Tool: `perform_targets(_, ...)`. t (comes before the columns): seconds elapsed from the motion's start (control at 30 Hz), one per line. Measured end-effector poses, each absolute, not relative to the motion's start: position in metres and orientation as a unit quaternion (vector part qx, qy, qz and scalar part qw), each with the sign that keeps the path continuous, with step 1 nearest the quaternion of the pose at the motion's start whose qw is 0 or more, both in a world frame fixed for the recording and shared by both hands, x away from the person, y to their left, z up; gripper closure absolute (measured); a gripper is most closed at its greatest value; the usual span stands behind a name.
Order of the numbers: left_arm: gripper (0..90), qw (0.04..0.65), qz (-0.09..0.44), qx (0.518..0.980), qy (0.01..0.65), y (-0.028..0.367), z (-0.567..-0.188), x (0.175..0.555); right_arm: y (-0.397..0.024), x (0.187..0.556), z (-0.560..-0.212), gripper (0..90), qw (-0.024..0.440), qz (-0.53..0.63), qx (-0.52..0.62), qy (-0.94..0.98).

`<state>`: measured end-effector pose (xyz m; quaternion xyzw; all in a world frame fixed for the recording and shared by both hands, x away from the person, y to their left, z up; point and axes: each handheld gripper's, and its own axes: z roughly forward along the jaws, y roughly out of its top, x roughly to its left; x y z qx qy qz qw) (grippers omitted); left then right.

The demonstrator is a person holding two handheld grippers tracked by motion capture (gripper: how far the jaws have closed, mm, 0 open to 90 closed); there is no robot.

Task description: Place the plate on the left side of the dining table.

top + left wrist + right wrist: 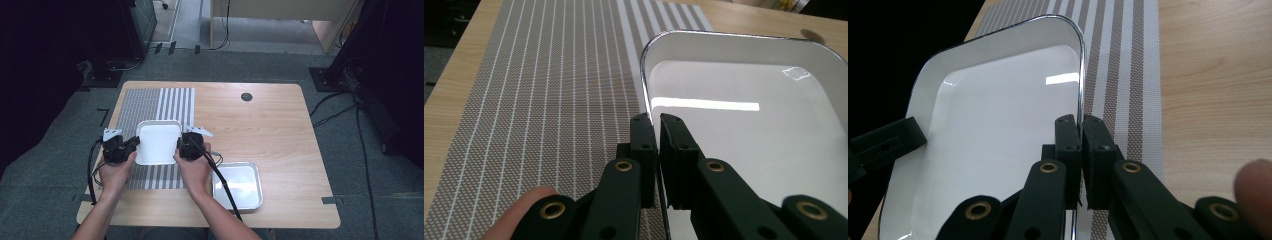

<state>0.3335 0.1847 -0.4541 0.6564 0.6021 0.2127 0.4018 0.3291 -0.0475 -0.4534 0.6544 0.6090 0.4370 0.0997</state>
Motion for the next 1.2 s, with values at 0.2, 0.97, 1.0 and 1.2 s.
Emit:
perform_targets(0.2, 87.5, 0.39, 0.217, 0.65, 0.616, 0.194, -0.46, 0.363, -0.034, 0.356, -0.465, 88.1, 0.072, 0.426, 0.674, 0.6)
perform_targets(0.97, 87.9, 0.363, 0.172, 0.64, 0.655, 0.208, -0.492, 0.43, -0.011, 0.422, -0.495, 89.0, 0.091, 0.394, 0.69, 0.6)
perform_targets(1.0, 87.8, 0.361, 0.171, 0.64, 0.656, 0.208, -0.492, 0.432, -0.01, 0.426, -0.497, 88.8, 0.093, 0.393, 0.691, 0.599)
perform_targets(1.2, 86.0, 0.347, 0.168, 0.649, 0.657, 0.206, -0.499, 0.443, -0.008, 0.431, -0.503, 88.2, 0.098, 0.39, 0.694, 0.597)
